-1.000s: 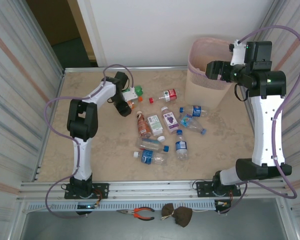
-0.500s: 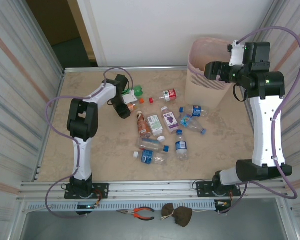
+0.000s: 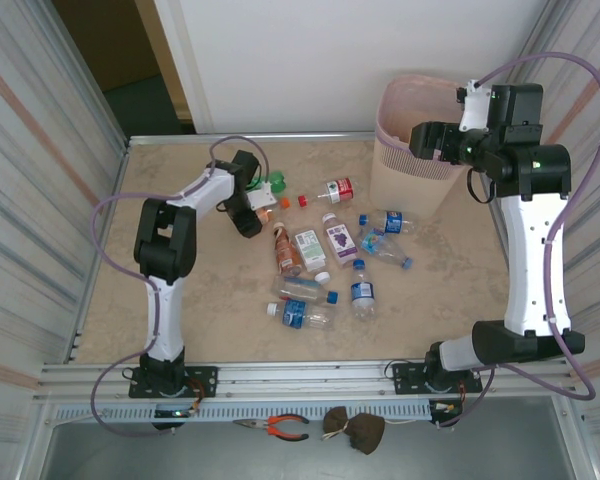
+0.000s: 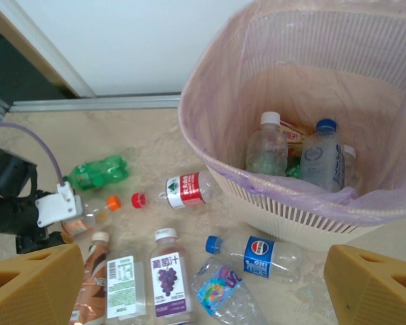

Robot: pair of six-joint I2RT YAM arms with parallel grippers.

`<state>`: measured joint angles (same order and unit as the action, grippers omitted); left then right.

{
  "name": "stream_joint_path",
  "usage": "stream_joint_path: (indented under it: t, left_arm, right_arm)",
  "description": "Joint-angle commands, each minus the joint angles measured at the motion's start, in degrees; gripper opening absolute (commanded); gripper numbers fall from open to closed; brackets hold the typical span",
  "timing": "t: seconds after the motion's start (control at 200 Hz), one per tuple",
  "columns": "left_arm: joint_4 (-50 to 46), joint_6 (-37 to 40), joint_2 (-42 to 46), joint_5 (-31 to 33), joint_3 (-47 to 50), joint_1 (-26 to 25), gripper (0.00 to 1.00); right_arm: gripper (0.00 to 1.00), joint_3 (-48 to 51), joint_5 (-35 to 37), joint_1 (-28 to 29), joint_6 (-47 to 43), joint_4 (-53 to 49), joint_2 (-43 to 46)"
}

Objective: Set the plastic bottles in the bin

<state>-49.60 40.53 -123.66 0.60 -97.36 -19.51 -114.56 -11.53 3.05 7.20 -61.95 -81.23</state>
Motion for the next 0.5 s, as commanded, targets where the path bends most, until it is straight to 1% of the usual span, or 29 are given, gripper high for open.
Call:
stream_joint_path:
  t: [0.0,0.02,0.26,0.401,0.496]
  left_arm:
    - [-0.11,0.47,3.33,0.52,1.24,-0.45,0.56]
    - [-0.06,0.39,5.12,0.44,1.37,-0.45,0.55]
    - [0.32,-1.26,11.87,-1.79,2.77,-0.54,0.53]
    - [0.85,-3.51,16.18,-6.23,3.22,-0.61,0.52]
    - [1.58,-6.2,18.77,-9.88,3.05,-0.84,0.52]
  right_arm:
    - [0.9,-0.77,0.15,0.44,0.33,0.85,2.23]
    - [0.9,-0.88,0.11,0.42,0.3,0.81,2.3]
    - [0.9,-1.54,-1.96,0.62,1.4,2.19,2.73]
    - [0.89,0.25,-4.95,0.79,2.24,5.19,3.97]
    - [0.89,3.23,-7.29,1.04,2.78,9.49,5.74]
